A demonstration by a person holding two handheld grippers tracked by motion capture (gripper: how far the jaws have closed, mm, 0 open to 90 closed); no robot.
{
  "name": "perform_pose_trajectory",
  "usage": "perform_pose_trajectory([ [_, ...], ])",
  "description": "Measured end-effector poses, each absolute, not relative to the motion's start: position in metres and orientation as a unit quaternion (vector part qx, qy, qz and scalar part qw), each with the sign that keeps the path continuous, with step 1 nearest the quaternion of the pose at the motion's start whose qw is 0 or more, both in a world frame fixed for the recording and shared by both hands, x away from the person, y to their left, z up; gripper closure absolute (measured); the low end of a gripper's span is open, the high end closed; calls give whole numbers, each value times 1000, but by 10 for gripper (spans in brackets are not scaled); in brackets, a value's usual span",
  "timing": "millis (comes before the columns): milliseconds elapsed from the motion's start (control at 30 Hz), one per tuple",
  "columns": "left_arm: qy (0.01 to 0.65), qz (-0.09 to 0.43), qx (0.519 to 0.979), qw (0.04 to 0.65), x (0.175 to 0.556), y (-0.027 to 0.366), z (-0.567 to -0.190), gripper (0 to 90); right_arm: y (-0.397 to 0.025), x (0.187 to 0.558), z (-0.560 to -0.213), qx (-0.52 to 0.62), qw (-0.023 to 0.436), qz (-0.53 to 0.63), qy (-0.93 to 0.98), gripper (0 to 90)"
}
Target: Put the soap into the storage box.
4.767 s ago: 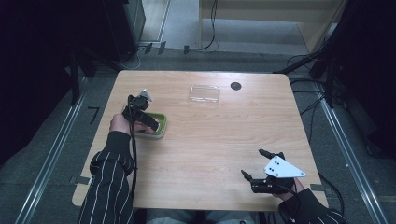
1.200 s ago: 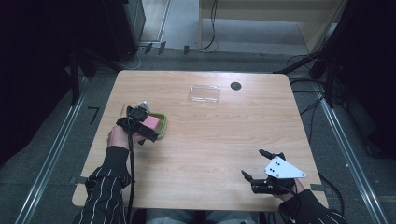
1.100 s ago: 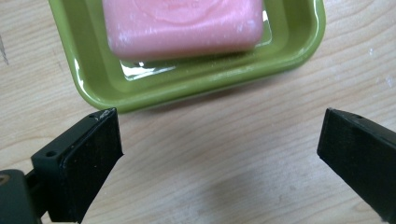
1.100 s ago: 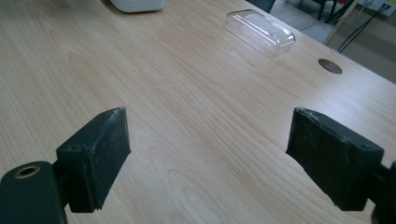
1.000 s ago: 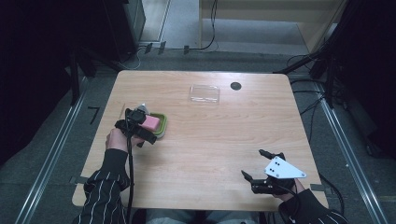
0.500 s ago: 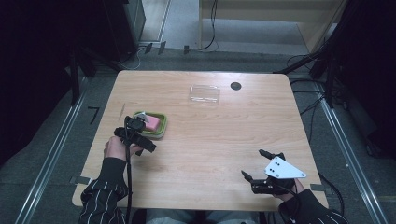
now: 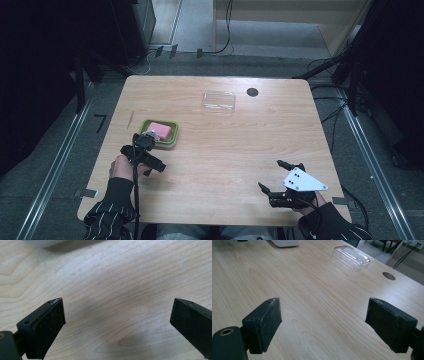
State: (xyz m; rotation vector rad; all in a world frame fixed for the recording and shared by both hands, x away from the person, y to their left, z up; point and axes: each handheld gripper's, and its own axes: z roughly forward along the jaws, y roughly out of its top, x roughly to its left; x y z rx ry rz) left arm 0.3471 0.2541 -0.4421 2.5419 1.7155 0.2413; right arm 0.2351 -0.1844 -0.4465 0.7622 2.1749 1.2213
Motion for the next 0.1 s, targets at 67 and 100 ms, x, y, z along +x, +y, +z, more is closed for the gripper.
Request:
perform_pose_trajectory([
  [67,556,79,827,32,347,253,-443,4,-184,235,-447,280,266,453,803,138],
  [100,556,80,827,32,347,253,-443,4,-184,236,-447,280,266,454,803,138],
])
